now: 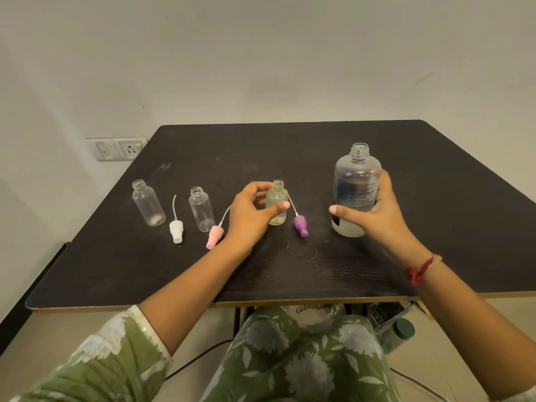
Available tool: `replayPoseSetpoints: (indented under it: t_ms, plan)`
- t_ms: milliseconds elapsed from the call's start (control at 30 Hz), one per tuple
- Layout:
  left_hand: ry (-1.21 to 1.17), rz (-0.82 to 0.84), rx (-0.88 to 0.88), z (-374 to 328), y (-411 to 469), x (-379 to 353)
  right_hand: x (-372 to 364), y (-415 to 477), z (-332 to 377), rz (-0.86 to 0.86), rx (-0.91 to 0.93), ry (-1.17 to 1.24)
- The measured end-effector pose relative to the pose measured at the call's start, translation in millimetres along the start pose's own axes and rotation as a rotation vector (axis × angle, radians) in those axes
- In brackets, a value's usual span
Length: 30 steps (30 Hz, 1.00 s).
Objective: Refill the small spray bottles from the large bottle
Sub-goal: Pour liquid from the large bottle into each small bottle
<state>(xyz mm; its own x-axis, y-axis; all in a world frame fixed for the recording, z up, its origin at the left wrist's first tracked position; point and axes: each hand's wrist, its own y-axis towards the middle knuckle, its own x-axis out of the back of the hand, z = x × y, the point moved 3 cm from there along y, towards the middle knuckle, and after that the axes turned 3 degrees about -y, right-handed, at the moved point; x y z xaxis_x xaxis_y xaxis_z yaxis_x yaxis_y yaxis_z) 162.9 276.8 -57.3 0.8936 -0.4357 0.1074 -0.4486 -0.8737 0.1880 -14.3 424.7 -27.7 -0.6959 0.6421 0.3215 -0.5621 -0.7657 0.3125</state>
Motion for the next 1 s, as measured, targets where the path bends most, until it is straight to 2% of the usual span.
replayPoseSetpoints:
  t_ms: [1000]
  plan:
    - [0.016,0.117,0.021,-5.0,10.4,-20.7,11.4,-0.9,11.5,-0.061,0.036,-0.017]
